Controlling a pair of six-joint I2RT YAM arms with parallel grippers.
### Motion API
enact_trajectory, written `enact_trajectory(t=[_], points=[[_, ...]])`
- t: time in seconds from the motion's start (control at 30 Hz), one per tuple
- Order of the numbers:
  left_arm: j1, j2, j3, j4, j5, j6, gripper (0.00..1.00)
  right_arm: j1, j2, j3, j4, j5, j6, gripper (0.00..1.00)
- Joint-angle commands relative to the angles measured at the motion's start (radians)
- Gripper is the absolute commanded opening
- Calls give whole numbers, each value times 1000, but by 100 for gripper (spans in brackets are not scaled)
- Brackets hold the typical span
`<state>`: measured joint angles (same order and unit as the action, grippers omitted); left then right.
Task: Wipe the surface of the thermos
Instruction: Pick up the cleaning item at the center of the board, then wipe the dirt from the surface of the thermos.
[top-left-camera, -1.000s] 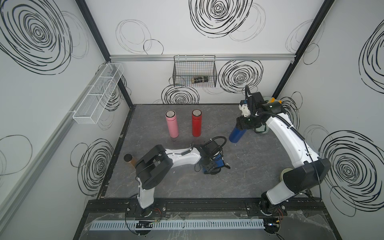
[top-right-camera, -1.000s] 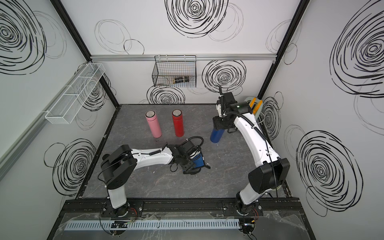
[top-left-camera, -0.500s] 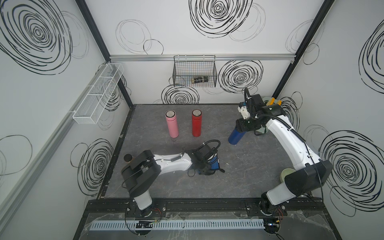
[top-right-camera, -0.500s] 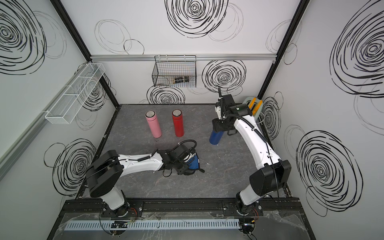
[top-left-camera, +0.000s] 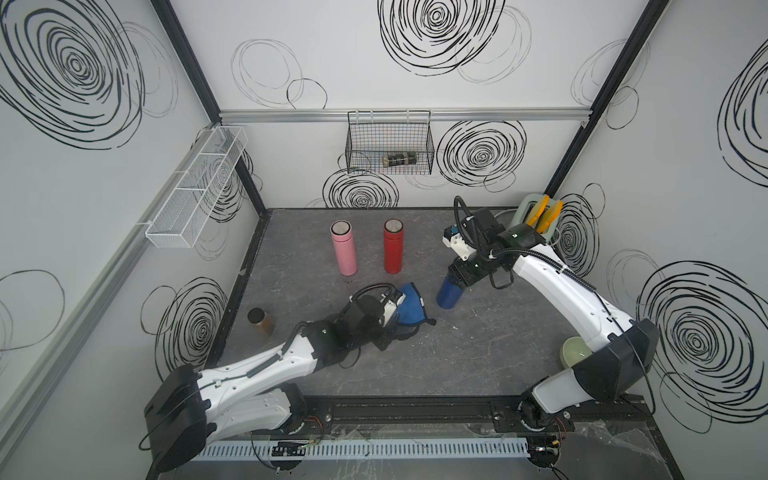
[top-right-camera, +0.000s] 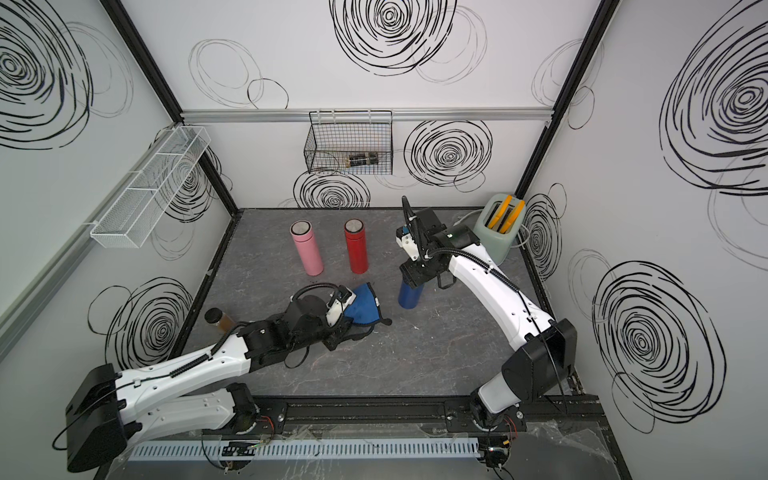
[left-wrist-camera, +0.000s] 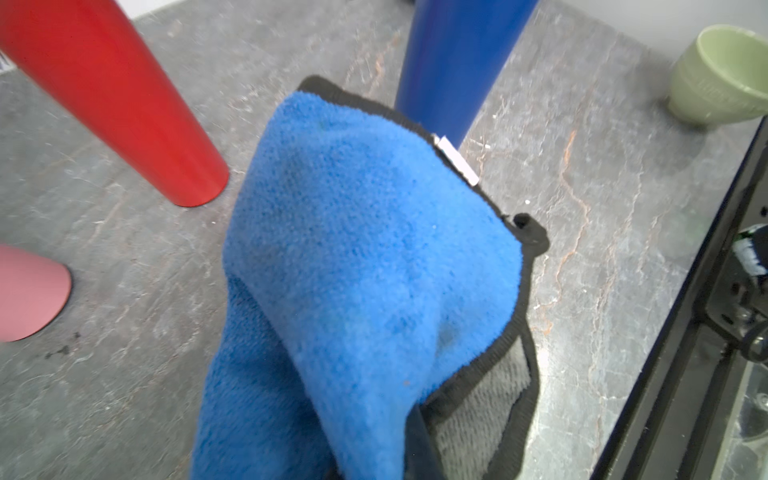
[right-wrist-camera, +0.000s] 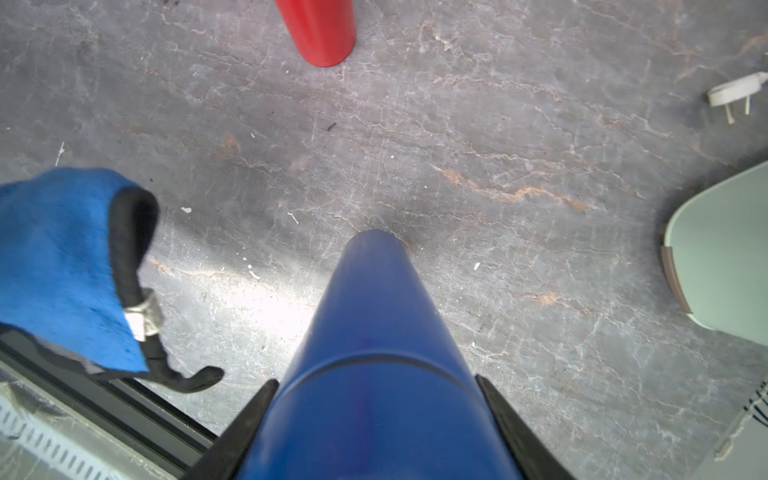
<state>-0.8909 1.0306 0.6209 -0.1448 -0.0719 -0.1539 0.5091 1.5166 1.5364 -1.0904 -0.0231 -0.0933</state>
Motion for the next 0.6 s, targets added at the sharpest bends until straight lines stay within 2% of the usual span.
enact_trajectory(t=[0.0, 0.17, 0.23, 0.4, 0.57], points=[[13, -81, -44, 121, 3, 7, 0, 20, -57, -18, 60, -23, -48, 0], [12, -150, -98, 269, -13, 2, 0, 63, -75, -60, 110, -105, -55, 0], [13, -162, -113, 332, 3, 25, 0, 105, -70, -74, 111, -104, -69, 0], [16, -150, -98, 329, 25, 69, 0, 170, -54, -95, 80, -49, -126, 0], [21, -188, -156, 412, 66, 70, 0, 192, -85, -130, 97, -38, -187, 0]])
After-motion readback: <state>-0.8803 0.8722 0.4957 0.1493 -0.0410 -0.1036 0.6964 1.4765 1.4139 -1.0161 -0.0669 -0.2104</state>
